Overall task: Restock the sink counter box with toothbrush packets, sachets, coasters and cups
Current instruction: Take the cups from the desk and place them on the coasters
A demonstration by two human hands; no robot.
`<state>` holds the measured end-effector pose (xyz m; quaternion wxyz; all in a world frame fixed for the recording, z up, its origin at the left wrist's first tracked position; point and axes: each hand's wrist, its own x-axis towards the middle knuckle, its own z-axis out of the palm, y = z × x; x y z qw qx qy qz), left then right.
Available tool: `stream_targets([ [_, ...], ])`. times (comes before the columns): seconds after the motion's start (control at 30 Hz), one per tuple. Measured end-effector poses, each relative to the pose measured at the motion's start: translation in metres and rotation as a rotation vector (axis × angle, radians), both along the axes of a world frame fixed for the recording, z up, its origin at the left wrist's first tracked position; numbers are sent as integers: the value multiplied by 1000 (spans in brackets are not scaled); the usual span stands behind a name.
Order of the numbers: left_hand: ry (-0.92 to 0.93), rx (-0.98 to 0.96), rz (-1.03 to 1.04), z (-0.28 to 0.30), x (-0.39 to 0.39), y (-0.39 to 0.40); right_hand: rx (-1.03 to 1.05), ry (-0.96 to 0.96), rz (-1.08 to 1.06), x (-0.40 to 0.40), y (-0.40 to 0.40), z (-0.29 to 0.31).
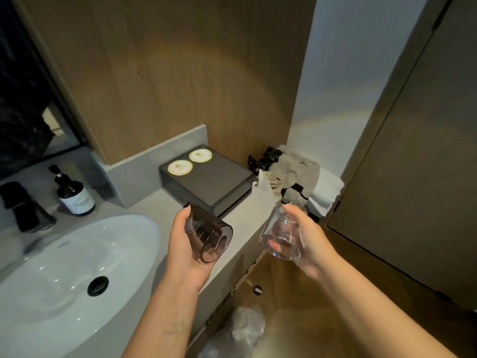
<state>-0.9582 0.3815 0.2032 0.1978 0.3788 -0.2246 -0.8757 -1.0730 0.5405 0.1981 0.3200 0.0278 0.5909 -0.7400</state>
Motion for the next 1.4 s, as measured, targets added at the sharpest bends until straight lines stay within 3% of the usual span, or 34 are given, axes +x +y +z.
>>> stream_targets([
  [0.4, -21, -1, 236, 7, -29, -54, -157, -125, 187, -73, -78, 6],
  [0.6, 86, -11, 195, 5, -49, -119, -150, -132, 205, -96, -134, 3],
  [0.87, -10, -242, 26, -2, -102, -193, -161, -95, 157, -140, -194, -8],
  [1.13, -19, -490, 168, -25, -162, -228, 0, 17, 249, -189, -228, -41],
  [1.3, -219, -748, 271, -35, -181, -235, 11, 138, 350, -207, -230, -57],
  [1.4, -271, -891, 218, -41, -179, -236, -32, 213, 308, -207, -231, -58],
])
